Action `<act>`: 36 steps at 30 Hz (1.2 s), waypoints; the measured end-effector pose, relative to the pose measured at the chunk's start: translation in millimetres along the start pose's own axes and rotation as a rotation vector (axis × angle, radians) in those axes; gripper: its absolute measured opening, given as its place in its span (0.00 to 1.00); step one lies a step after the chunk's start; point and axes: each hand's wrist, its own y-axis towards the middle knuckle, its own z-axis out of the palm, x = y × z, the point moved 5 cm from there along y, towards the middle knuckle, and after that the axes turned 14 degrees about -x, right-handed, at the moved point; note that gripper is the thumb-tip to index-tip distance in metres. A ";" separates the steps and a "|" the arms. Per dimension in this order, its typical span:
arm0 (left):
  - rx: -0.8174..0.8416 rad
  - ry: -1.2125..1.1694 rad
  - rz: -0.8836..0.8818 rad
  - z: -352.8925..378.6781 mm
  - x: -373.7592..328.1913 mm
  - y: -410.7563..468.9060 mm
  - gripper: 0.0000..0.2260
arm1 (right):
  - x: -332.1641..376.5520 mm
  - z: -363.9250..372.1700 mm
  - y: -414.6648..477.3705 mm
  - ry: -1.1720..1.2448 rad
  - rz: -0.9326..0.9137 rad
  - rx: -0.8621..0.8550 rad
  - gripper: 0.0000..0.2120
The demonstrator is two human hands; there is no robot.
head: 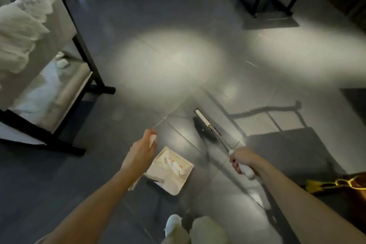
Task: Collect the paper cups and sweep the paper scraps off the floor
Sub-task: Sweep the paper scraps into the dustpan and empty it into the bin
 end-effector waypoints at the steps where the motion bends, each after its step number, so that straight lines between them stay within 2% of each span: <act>1: 0.032 0.021 -0.022 7.8 0.7 7.0 0.07 | 5.6 0.8 10.0 -0.017 0.012 0.021 0.09; 4: 0.051 0.036 -0.077 24.6 -2.1 28.4 0.07 | 23.3 -2.2 42.2 -0.046 0.046 0.080 0.09; 11: -0.011 0.077 -0.156 29.3 -11.0 84.9 0.07 | 59.2 -1.5 63.7 -0.334 0.131 0.292 0.09; 17: -0.005 0.119 -0.149 34.9 -14.5 90.9 0.08 | 69.5 16.8 26.7 -0.610 -0.097 0.408 0.12; 21: 0.004 0.089 -0.152 34.3 -18.5 87.3 0.07 | 85.2 18.1 -3.8 -0.763 -0.012 0.586 0.13; 25: -0.020 0.059 -0.186 19.3 -17.3 77.3 0.06 | 107.5 9.8 -23.6 -0.600 0.213 0.601 0.17; 27: -0.061 0.044 -0.244 6.3 -12.6 66.5 0.06 | 118.2 9.7 -38.2 -0.581 0.243 0.612 0.19; 30: -0.149 0.013 -0.315 -15.9 0.2 44.5 0.06 | 136.4 11.4 -59.9 -0.620 0.131 0.571 0.20; 34: -0.299 -0.008 -0.411 -50.3 27.8 4.9 0.04 | 159.3 31.1 -92.5 -0.706 -0.093 0.532 0.10; 36: -0.379 -0.027 -0.460 -70.1 45.0 -19.8 0.02 | 164.9 54.5 -108.0 -0.743 -0.160 0.531 0.14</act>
